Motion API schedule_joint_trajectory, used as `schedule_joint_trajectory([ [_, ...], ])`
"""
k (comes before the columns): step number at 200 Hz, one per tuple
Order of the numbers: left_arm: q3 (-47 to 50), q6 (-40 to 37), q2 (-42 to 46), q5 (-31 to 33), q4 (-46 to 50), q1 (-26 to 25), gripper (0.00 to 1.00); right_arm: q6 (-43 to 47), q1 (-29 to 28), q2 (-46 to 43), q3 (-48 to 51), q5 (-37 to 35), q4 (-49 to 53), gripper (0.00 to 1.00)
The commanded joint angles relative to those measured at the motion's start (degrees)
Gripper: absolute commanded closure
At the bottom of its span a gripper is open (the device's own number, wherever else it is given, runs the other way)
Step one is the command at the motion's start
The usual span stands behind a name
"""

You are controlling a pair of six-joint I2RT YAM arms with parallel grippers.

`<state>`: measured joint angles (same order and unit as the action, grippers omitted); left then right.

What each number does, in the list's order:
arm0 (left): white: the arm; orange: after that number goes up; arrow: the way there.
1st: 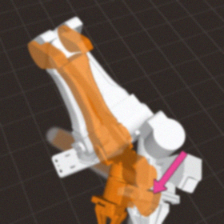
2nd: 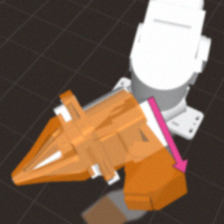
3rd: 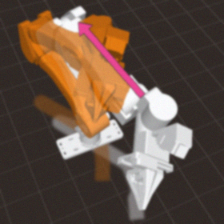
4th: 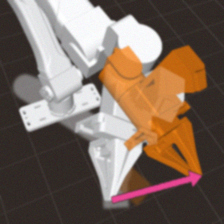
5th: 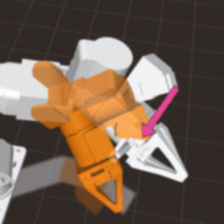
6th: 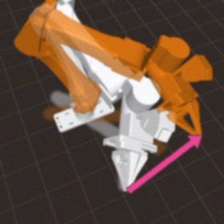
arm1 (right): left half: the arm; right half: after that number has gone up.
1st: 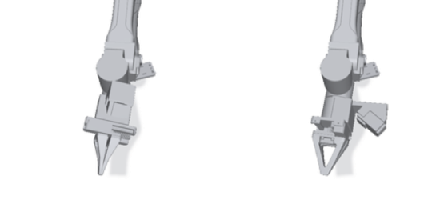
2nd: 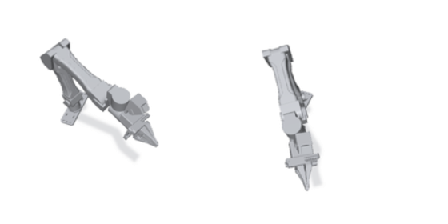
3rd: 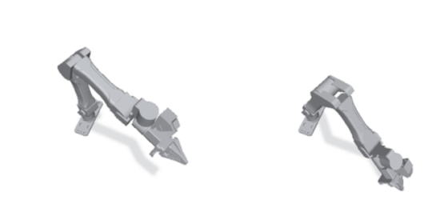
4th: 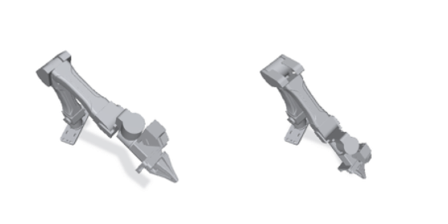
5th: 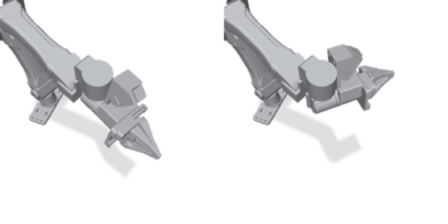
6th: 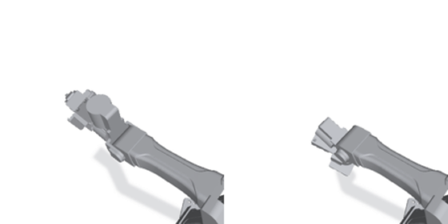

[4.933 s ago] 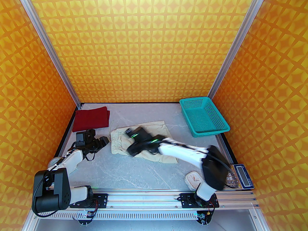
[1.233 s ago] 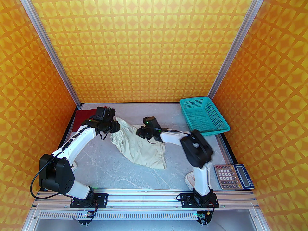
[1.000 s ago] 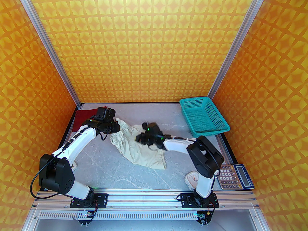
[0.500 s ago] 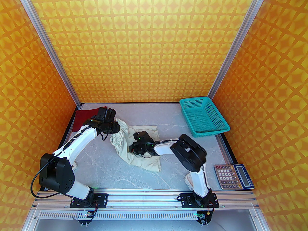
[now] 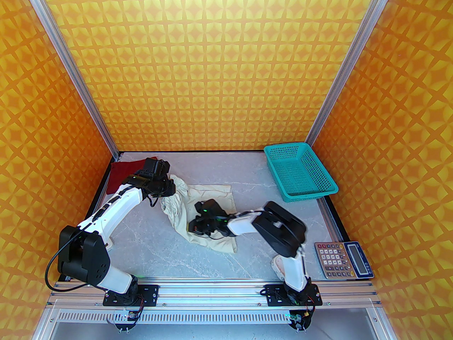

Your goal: Fold and stack the mixed laundry pile

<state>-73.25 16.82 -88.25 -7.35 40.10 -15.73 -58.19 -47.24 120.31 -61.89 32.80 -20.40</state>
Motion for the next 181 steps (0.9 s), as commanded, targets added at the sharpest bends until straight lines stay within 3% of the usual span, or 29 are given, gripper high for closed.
schedule_joint_trajectory([
  [1, -3.3, -0.7, -0.9, 1.7, 1.5, -0.3, 1.0, 2.2, 0.0, 2.4, -4.4, -0.7, 3.9, 1.0],
  [42, -3.2, -0.5, 0.1, 1.9, 2.5, -0.3, 1.0, 6.7, 0.0, -7.8, 1.1, -2.3, 11.7, 1.0],
  [71, -3.1, -0.8, 0.4, 1.9, 3.2, -0.3, 1.0, 5.2, -0.9, -13.5, 6.9, -2.2, 12.4, 1.0],
  [140, -3.9, -0.9, 0.7, 1.8, 4.0, -0.4, 1.0, 3.7, -4.9, 2.4, -6.9, 2.6, 10.4, 1.0],
  [181, -3.7, -2.8, 2.6, 2.4, 5.3, -0.9, 1.0, 8.5, -3.5, -5.8, -4.4, -0.6, 15.5, 1.0],
])
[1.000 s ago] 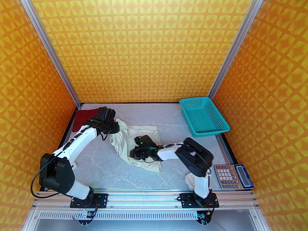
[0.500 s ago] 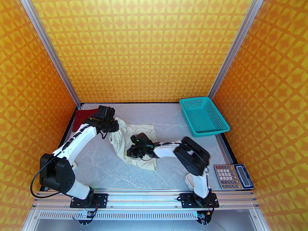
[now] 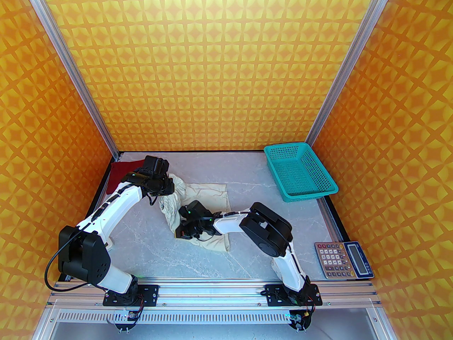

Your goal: Fold and stack the mixed laundry pile

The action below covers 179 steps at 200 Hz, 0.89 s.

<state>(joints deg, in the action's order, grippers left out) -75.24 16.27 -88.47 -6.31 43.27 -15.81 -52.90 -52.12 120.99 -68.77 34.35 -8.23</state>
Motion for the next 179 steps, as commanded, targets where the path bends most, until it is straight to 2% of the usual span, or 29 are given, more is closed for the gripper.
schedule_joint_trajectory([
  [1, -1.8, -2.3, 2.8, 1.3, 2.1, -0.9, 1.0, 3.3, 1.4, -6.8, 2.8, -2.3, 3.4, 1.0],
  [41, -4.2, -4.8, 2.0, 5.4, 5.9, -3.5, 1.0, 6.7, 6.8, -18.9, 13.3, -4.0, 7.5, 1.0],
  [63, -6.1, -5.1, 1.0, 6.3, 6.3, -5.6, 1.0, 10.5, 10.1, -21.4, 15.8, -5.2, 11.3, 1.0],
  [102, -11.2, -4.6, -3.4, 10.9, 8.7, -10.1, 1.0, 12.3, 13.1, -18.2, 13.9, -3.9, 12.2, 1.0],
  [150, -16.0, -1.2, -8.4, 14.4, 10.2, -15.7, 1.0, 3.5, 13.5, -8.8, 9.6, 1.7, -0.9, 1.0],
  [179, -16.2, 2.2, -9.7, 15.8, 9.8, -18.1, 1.0, -1.6, 14.2, -6.3, 10.4, 2.2, -8.0, 1.0],
])
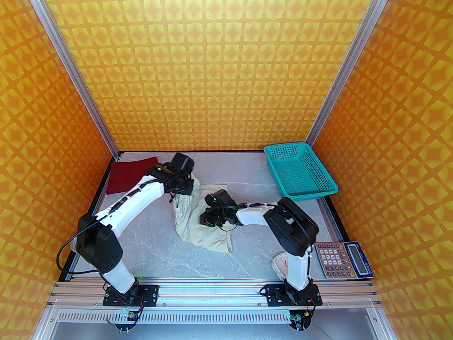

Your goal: Fold and stack the mixed laundry pile

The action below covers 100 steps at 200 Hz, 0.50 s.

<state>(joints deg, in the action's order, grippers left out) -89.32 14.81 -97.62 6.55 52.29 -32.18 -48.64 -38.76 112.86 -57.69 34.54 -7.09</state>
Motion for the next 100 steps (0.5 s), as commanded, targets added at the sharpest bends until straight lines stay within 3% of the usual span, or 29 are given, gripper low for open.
schedule_joint_trajectory([
  [1, -2.1, 3.8, -0.6, 3.0, 0.7, -1.7, 1.0, -6.1, 0.9, 1.9, -0.7, 2.0, -9.4, 1.0],
  [100, -2.7, 5.0, -1.4, 5.1, 0.4, -2.7, 1.0, -12.9, 0.9, 8.2, -7.4, 2.2, -14.6, 1.0],
])
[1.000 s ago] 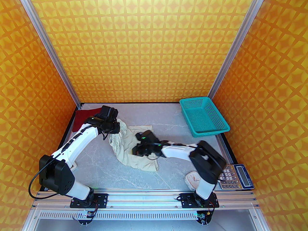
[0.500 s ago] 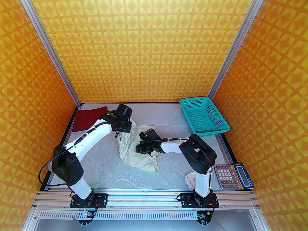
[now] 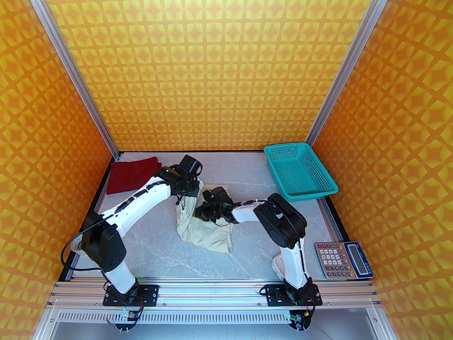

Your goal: Fold and stack the mixed laundry pile

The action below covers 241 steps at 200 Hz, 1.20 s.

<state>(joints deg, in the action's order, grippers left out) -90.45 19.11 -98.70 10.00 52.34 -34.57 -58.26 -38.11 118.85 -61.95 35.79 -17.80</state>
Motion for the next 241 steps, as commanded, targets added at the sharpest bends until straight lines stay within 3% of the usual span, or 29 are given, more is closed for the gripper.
schedule_joint_trajectory([
  [1, -1.6, 0.7, -0.4, 1.6, 0.3, -0.3, 1.0, -3.3, 0.2, 2.3, -3.4, 0.9, -3.8, 1.0],
  [39, -2.2, -0.7, 0.2, 1.6, 0.8, -0.5, 1.0, -1.7, 0.3, 7.5, -12.0, -2.0, 1.7, 1.0],
  [87, -2.0, -6.2, 1.7, 2.1, -0.9, -0.5, 1.0, -7.1, -0.1, 16.9, -22.8, -1.7, -3.0, 1.0],
  [133, -4.0, -9.5, -0.3, 2.1, -0.1, -0.4, 1.0, -8.9, -1.3, 19.3, -28.2, -4.2, -2.6, 1.0],
  [180, -1.7, -7.7, -0.6, 2.2, 0.9, -0.8, 1.0, -1.2, 2.8, 5.2, -14.5, -4.6, 4.8, 1.0],
  [203, -1.2, -7.3, -0.7, 2.1, 0.9, -0.8, 1.0, 3.1, 5.1, -2.7, -7.6, -2.8, 8.8, 0.89],
  [241, -2.0, -6.7, -1.2, 2.1, 1.9, -0.9, 1.0, 10.0, 9.1, -14.4, 3.5, -3.9, 17.2, 0.79],
])
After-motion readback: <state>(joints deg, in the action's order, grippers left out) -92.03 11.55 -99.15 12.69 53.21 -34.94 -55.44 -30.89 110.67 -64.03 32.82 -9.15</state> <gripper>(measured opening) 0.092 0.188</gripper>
